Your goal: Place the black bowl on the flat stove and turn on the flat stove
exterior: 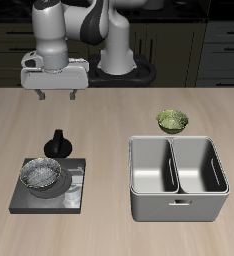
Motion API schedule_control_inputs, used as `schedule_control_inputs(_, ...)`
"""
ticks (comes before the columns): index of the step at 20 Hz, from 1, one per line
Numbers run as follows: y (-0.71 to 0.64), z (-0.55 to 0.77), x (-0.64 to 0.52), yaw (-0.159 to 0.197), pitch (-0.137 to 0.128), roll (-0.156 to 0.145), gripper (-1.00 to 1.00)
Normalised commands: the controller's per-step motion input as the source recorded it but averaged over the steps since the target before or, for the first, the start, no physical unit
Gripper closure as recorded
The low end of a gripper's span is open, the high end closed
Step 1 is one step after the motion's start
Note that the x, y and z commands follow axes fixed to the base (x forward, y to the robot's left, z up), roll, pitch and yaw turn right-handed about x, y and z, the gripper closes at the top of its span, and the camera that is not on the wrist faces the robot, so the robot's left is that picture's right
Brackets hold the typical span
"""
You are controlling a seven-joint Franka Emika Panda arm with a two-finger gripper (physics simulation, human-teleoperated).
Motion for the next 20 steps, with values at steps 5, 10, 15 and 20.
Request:
schedule_control_inputs(5,-0.12,-0.08,0.05,-0.01,-0.021,-0.037,-1.0)
schedule_control_inputs(10,-0.01,-0.19,0.09,-0.006,0.0,-0.016,-1.0)
schedule_control_inputs(15,0.12,-0.3,0.04,-0.033,0.003,0.023,-1.0)
schedule_control_inputs(20,0.03,-0.23,0.04,-0.021,0.018,0.0,-1.0)
